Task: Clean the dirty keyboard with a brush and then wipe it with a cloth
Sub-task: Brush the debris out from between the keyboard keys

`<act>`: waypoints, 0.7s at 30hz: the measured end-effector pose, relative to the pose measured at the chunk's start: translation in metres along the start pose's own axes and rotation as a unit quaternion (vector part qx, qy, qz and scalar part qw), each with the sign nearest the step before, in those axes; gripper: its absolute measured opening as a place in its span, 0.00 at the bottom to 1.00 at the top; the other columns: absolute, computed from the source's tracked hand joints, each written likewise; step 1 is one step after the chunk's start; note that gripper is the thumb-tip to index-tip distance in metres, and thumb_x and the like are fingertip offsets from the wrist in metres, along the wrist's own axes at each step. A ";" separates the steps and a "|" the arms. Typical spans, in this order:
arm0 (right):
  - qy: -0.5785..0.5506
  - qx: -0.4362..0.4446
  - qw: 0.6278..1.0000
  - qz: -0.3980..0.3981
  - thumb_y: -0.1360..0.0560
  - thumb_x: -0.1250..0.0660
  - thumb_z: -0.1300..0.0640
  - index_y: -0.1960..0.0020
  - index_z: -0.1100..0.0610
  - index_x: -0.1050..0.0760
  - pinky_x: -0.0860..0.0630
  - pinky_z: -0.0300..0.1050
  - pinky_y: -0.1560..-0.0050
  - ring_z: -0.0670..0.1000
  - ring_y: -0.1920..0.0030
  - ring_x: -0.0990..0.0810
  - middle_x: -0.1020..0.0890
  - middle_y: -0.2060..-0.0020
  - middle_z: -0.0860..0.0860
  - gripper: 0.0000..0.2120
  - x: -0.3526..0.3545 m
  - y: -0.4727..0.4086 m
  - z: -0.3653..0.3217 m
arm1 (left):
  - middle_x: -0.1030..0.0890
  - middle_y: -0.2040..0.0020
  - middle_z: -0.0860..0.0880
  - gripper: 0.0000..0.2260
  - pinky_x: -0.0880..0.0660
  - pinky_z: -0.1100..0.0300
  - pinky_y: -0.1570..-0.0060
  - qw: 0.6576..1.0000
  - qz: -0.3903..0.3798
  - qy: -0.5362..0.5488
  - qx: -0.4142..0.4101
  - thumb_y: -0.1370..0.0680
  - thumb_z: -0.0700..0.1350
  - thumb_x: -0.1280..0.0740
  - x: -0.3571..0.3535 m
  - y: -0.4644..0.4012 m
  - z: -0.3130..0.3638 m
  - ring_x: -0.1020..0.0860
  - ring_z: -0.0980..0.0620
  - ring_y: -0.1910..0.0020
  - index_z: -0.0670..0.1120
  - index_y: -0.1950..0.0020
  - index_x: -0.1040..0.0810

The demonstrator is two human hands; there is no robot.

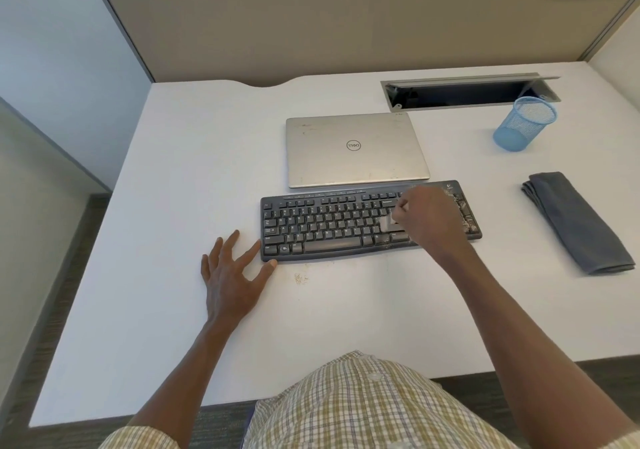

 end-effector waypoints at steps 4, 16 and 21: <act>0.015 0.020 0.999 -0.045 0.27 0.31 0.55 0.62 0.57 0.18 0.27 0.39 0.68 0.52 0.69 0.22 0.19 0.71 0.51 0.08 -0.001 0.001 -0.006 | 0.36 0.20 0.49 0.25 0.53 0.43 0.21 1.000 0.003 0.002 -0.003 0.24 0.69 0.36 0.000 -0.001 0.001 0.46 0.46 0.19 0.61 0.30 0.23; -0.012 0.026 0.999 -0.032 0.26 0.36 0.58 0.62 0.56 0.17 0.28 0.39 0.69 0.51 0.70 0.21 0.17 0.69 0.52 0.10 -0.001 0.009 -0.015 | 0.37 0.20 0.50 0.27 0.53 0.43 0.21 1.000 0.001 0.003 -0.003 0.25 0.70 0.39 0.000 0.000 -0.001 0.47 0.47 0.19 0.61 0.30 0.23; -0.006 0.039 0.999 -0.035 0.28 0.35 0.60 0.63 0.56 0.18 0.24 0.40 0.70 0.52 0.71 0.21 0.18 0.72 0.52 0.09 0.000 0.011 -0.015 | 0.36 0.20 0.49 0.27 0.52 0.42 0.21 1.000 0.001 -0.001 -0.001 0.25 0.69 0.39 0.001 0.000 0.001 0.46 0.46 0.19 0.61 0.30 0.23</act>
Point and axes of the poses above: each hand's wrist, its own y-axis away from the middle knuckle, its own x-axis out of the back of the hand, z = x × y, the point moved 2 cm from there along -y, towards the middle knuckle
